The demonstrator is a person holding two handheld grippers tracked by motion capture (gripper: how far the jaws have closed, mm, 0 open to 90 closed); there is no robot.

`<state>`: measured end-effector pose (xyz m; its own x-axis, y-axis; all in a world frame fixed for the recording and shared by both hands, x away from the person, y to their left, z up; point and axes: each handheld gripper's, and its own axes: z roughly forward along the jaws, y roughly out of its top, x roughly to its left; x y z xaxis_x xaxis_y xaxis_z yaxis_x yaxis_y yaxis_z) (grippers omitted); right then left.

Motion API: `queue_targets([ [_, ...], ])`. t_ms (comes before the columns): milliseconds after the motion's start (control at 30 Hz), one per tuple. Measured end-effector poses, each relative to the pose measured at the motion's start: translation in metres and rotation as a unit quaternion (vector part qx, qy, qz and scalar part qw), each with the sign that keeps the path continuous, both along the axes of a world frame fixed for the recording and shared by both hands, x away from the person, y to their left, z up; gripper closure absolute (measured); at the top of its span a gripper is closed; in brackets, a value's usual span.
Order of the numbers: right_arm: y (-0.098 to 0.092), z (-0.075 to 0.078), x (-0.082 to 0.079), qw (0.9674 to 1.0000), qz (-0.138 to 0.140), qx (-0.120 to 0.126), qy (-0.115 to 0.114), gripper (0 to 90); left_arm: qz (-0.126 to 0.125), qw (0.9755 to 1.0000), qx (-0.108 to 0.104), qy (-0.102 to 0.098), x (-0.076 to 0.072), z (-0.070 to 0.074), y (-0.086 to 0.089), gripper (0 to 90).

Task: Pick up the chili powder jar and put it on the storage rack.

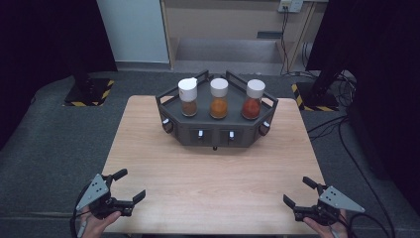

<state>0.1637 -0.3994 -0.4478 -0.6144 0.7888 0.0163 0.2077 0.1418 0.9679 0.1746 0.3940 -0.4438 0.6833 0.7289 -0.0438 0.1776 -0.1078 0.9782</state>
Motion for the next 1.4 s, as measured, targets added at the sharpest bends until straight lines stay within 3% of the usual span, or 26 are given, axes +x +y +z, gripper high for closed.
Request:
queue_targets([
  [1400, -0.001, -0.0008, 0.001, 1.0, 0.0, 0.005, 0.0, 3.6, -0.003, 1.0, 0.002, -0.002, -0.0003, 0.0005, 0.0005, 0.0],
])
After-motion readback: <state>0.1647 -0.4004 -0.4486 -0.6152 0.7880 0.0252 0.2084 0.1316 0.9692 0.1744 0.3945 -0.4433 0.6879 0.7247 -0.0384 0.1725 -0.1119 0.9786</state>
